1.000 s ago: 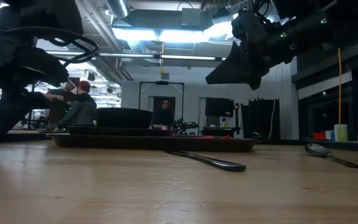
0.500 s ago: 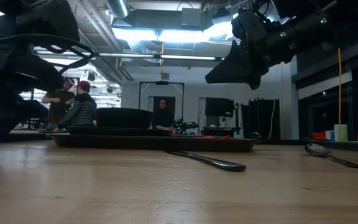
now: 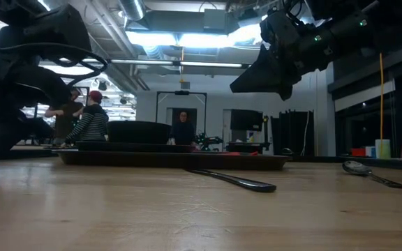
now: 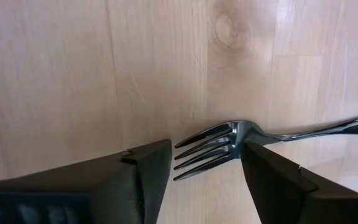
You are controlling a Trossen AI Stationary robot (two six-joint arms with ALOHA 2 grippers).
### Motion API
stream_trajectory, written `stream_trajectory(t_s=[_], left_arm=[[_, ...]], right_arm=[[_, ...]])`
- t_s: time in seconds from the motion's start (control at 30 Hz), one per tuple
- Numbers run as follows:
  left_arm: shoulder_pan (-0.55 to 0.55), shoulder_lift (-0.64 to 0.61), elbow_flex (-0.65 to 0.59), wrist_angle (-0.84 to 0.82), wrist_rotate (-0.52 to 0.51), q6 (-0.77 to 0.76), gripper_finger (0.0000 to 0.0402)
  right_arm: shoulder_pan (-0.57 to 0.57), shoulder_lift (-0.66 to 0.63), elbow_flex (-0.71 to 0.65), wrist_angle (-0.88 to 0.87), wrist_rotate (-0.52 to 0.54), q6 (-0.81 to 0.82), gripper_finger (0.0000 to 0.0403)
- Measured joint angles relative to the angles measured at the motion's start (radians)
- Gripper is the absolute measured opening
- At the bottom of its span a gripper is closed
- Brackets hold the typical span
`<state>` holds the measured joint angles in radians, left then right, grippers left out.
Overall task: Set up tray
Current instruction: Put the silver fork on the red napkin
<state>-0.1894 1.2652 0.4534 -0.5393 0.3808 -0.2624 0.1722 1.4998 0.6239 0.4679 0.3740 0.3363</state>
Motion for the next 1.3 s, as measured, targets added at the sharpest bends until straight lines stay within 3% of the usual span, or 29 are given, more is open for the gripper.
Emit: stream_trajectory(t_s=[0.43, 0.77, 1.17, 1.3], left_arm=[[0.042, 0.003, -0.003, -0.003, 0.002, 0.072, 0.0114], [0.042, 0.003, -0.003, 0.002, 0.036, 0.081, 0.0017], [0.041, 0.003, 0.074, -0.019, 0.067, 0.037, 0.0003], [0.042, 0.003, 0.153, -0.059, 0.010, 0.021, 0.0002]], right_arm=[[0.000, 0.000, 0.000, 0.000, 0.000, 0.000, 0.0026], [0.000, 0.000, 0.000, 0.000, 0.000, 0.000, 0.0026], [0.008, 0.000, 0.000, 0.043, 0.003, -0.030, 0.0026], [0.030, 0.000, 0.000, 0.039, 0.082, -0.068, 0.0016]])
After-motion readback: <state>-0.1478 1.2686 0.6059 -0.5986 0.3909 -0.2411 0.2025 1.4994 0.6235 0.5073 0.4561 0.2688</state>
